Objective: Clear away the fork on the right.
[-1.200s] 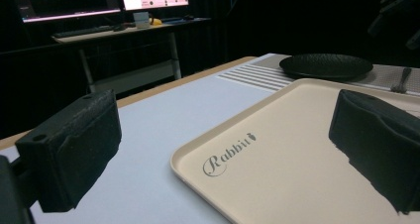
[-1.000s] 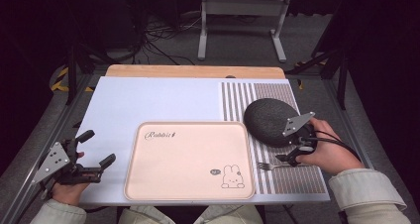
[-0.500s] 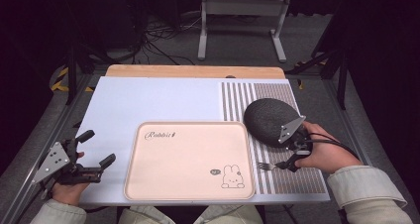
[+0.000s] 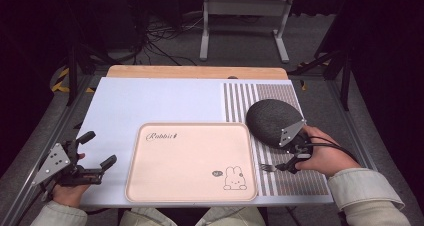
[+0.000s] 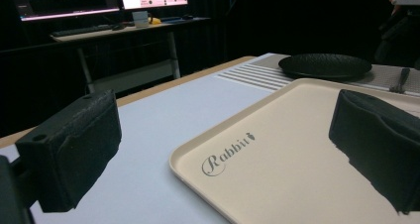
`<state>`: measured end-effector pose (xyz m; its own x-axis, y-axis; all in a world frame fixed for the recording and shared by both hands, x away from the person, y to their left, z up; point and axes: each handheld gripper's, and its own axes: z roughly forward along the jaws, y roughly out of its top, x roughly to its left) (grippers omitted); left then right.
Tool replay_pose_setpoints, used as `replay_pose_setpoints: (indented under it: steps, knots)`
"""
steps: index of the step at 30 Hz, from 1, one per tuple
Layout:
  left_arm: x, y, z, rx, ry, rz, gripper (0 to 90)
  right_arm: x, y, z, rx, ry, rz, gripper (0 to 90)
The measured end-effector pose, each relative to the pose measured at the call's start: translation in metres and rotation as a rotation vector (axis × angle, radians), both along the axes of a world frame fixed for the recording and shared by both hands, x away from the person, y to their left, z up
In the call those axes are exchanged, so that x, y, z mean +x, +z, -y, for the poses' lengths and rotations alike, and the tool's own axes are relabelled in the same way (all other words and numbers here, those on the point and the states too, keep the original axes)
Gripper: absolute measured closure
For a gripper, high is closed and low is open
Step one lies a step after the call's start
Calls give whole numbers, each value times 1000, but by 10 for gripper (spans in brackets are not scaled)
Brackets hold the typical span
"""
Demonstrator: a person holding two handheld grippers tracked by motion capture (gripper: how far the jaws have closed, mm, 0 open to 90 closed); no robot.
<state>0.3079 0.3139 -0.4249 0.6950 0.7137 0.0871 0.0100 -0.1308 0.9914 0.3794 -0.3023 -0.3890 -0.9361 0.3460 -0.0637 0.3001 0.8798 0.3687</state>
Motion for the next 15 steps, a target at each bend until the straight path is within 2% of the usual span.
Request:
replay_pose_setpoints:
  steps: [5, 11, 13, 15]
  knots:
    - [0, 0, 0, 4, -1, 2, 5, 1, -9, -2, -2, 10, -11, 293]
    - [0, 0, 0, 4, -1, 3, 5, 1, -20, -2, -35, 17, -44, 327]
    - [0, 0, 0, 6, -5, 0, 5, 1, -21, -2, -51, 24, -62, 396]
    - [0, 0, 0, 10, -8, 1, 6, 0, -23, -2, -75, 22, -81, 422]
